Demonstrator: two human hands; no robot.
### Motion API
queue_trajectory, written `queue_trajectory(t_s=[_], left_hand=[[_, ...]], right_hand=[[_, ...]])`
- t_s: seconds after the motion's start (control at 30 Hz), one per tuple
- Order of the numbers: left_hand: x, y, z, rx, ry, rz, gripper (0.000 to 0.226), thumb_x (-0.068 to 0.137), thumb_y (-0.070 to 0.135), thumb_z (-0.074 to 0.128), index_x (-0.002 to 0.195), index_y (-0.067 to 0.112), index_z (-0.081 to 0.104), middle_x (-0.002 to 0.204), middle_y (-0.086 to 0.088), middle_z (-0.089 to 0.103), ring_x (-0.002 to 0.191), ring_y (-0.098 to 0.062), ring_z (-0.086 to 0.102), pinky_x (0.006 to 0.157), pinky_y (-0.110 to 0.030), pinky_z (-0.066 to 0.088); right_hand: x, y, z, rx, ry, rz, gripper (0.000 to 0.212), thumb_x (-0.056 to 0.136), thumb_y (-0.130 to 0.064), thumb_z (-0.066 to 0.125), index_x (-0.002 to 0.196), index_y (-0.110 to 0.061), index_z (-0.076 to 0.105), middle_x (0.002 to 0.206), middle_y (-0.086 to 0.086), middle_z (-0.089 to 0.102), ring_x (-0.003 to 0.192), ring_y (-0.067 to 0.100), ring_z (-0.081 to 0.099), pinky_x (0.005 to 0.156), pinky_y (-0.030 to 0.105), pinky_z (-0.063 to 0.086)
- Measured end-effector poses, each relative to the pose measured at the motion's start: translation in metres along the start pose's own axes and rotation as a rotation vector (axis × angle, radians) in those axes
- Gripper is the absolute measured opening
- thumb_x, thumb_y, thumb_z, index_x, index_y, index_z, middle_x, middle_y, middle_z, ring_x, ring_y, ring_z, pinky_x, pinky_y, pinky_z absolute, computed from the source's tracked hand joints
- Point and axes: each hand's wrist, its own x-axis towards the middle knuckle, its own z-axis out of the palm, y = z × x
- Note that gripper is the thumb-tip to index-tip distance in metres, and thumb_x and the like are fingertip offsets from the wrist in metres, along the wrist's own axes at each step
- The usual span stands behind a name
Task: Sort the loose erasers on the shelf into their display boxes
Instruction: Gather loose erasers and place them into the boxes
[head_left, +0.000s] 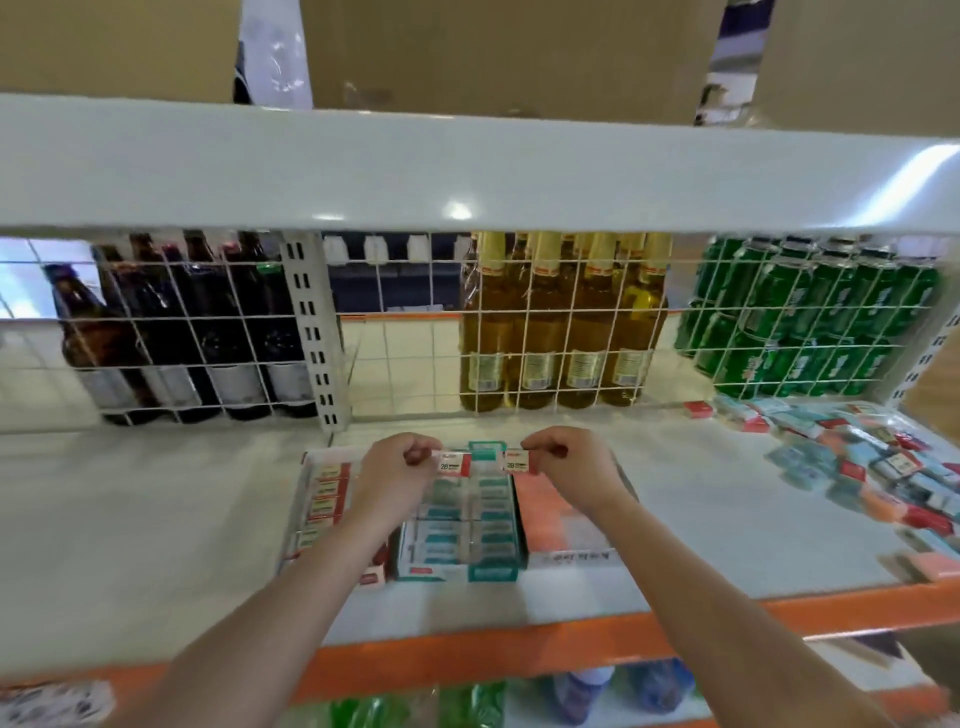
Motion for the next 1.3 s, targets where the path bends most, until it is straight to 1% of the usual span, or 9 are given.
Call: queue_trajectory(t_s=[0.13,0.23,0.3,0.47,0.53,0.77,0.9,1.07,1.3], left_hand=[[-0.003,-0.023,-0.030,0.030,0.026,-0.047,0.018,0.089,0.010,0.058,0.098,0.023,0.066,0.100,0.007,0.062,0.081,-0.003,0.056,0.065,-0.011,0.040],[-0.006,-0.037,-0.051,0.078,0.018,-0.065,0.020,0.090,0.011,0.057,0.104,0.021,0.067,0.105,0.004,0.065,0.088,-0.009,0.060,0.081,-0.027,0.051],[-0.010,-0.044,-0.062,0.098,0.016,-0.078,0.021,0.090,0.010,0.056,0.106,0.019,0.066,0.100,0.002,0.066,0.085,-0.011,0.062,0.082,-0.033,0.054],[-0.015,-0.057,-0.079,0.217,0.034,-0.062,0.024,0.091,0.009,0.054,0.110,0.017,0.066,0.115,-0.003,0.064,0.095,-0.013,0.057,0.077,-0.022,0.047],[-0.015,-0.061,-0.082,0.249,0.025,-0.059,0.024,0.091,0.009,0.054,0.110,0.017,0.065,0.115,-0.002,0.063,0.087,-0.010,0.054,0.065,-0.016,0.043],[-0.016,-0.067,-0.086,0.356,0.000,-0.053,0.023,0.092,0.010,0.052,0.110,0.014,0.064,0.114,-0.003,0.062,0.085,-0.010,0.053,0.056,-0.010,0.037],[-0.014,-0.072,-0.087,0.411,0.005,-0.056,0.025,0.092,0.011,0.050,0.113,0.014,0.064,0.116,-0.003,0.062,0.080,-0.006,0.053,0.059,-0.012,0.038],[-0.011,-0.077,-0.088,0.449,0.005,-0.067,0.026,0.088,0.009,0.052,0.109,0.016,0.067,0.118,-0.001,0.061,0.103,-0.017,0.058,0.081,-0.025,0.045],[-0.012,-0.076,-0.090,0.542,-0.061,0.061,0.025,0.093,0.016,0.050,0.113,0.015,0.065,0.116,0.000,0.058,0.106,-0.017,0.057,0.081,-0.021,0.043]], right_hand=[[-0.004,-0.019,0.031,0.016,-0.050,-0.041,0.018,0.091,-0.008,0.054,0.104,-0.012,0.066,0.095,-0.003,0.064,0.076,-0.001,0.056,0.055,0.006,0.044],[-0.006,-0.033,0.054,0.010,-0.095,-0.075,0.018,0.090,-0.008,0.055,0.104,-0.012,0.066,0.094,-0.004,0.064,0.078,-0.001,0.057,0.071,0.012,0.049],[-0.007,-0.041,0.069,-0.030,-0.094,-0.113,0.018,0.090,-0.007,0.056,0.102,-0.009,0.068,0.094,-0.002,0.065,0.077,0.002,0.058,0.068,0.008,0.045],[-0.009,-0.052,0.097,-0.085,-0.119,-0.131,0.016,0.091,-0.009,0.054,0.098,-0.010,0.068,0.091,-0.001,0.066,0.069,-0.004,0.054,0.053,0.003,0.041],[-0.009,-0.055,0.099,-0.080,-0.097,-0.116,0.016,0.091,-0.010,0.053,0.097,-0.011,0.068,0.096,0.001,0.068,0.075,0.003,0.057,0.056,0.007,0.041],[-0.011,-0.065,0.102,-0.045,-0.069,-0.121,0.017,0.091,-0.011,0.054,0.101,-0.012,0.068,0.096,-0.001,0.067,0.088,0.010,0.062,0.073,0.014,0.047],[-0.014,-0.067,0.116,-0.134,-0.127,-0.116,0.015,0.092,-0.013,0.054,0.098,-0.014,0.067,0.097,-0.002,0.066,0.083,0.007,0.059,0.065,0.011,0.046],[-0.016,-0.071,0.131,-0.237,-0.148,-0.115,0.017,0.093,-0.016,0.052,0.101,-0.014,0.067,0.102,0.001,0.066,0.085,0.011,0.058,0.072,0.019,0.049],[-0.014,-0.074,0.144,-0.457,-0.203,-0.090,0.022,0.092,-0.021,0.055,0.111,-0.014,0.063,0.107,0.001,0.061,0.087,0.013,0.061,0.074,0.020,0.051]])
